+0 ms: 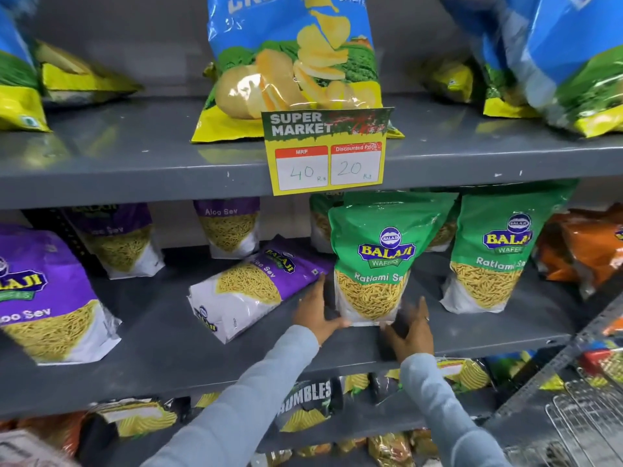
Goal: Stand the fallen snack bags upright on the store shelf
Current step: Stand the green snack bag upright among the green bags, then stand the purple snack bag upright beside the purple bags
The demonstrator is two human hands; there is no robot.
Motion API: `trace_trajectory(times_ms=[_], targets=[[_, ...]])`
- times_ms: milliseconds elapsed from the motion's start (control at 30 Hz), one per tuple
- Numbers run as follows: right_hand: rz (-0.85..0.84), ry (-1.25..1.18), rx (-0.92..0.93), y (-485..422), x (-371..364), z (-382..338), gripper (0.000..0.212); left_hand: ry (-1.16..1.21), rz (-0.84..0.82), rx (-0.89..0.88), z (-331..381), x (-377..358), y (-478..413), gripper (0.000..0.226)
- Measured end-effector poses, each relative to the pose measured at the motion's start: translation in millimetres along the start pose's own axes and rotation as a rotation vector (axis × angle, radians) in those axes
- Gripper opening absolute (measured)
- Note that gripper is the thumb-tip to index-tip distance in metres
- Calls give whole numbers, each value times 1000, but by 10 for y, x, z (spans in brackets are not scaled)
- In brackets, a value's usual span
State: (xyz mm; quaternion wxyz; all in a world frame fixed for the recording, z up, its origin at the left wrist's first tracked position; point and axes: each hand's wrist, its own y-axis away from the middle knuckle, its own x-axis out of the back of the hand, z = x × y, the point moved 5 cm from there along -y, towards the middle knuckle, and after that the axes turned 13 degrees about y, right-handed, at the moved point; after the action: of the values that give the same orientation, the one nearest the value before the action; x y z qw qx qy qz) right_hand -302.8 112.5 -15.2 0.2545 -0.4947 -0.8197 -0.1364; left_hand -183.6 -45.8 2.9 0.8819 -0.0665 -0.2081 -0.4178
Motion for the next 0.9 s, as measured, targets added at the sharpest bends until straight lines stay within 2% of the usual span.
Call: trace_trajectory(times_ms=[100,133,200,267,367,500,633,733,833,900], targets=[[35,113,95,515,-179,-19,76,-337,215,-194,-77,533,201,53],[11,191,148,673,-296,-54,69,-402,302,-255,-121,713,242,46],[-55,426,244,895,-590,-136,64,-555,399,-265,-231,1013,234,47],[-144,662,365,957,-950,-186,74,-730,404,-116,-289,1201,158,52],[-228,864,430,955,-1213,-303,79,-821,359,190,-389,1334,97,73],[-369,933,377,938,-1274,-261,74,-896,270,312,-400,1301,133,80],[-322,933,424,943,-1277,-236,73,-900,258,319,-241,1174,362,78],[-234,869,377,942,-1218,-381,79,-861,285,233,-122,1094,646,67],[-268,759,348,833,-1244,-449,96,-703,396,211,-146,1194,802,50],[-305,734,363,766,-1276,-498,120,-475,444,314,-293,1283,833,52]])
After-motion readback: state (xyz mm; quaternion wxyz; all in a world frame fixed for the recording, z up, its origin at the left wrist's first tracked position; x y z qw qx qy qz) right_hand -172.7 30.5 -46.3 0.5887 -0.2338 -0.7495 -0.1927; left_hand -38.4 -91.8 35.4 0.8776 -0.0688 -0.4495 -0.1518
